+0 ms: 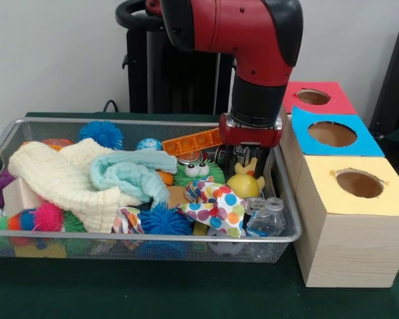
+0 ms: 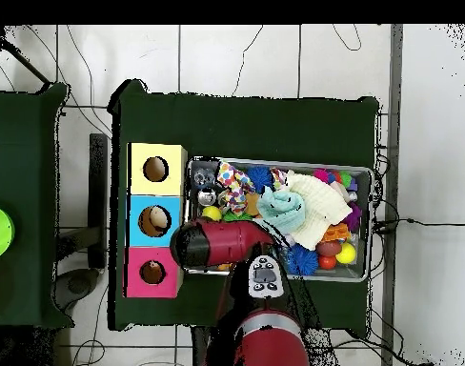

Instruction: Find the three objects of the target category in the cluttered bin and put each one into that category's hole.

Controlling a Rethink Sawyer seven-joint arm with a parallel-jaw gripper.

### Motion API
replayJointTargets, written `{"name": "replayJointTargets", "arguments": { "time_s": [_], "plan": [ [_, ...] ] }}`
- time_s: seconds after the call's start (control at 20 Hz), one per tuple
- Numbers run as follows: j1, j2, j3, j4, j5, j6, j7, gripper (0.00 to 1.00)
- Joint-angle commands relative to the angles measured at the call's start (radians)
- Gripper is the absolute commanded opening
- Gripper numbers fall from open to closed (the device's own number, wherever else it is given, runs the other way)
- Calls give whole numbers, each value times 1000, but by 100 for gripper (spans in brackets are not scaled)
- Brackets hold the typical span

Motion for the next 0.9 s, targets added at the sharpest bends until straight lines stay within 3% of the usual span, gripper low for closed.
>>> {"name": "replayJointTargets", "arguments": {
  "time_s": [0.05, 0.3, 0.9],
  "plan": [
    [-9, 73, 6, 8, -50, -61, 103, 100],
    [-37, 93, 34, 8, -51, -59, 79, 100],
    [-190, 75, 184, 84, -73, 24, -35, 100]
  ]
}}
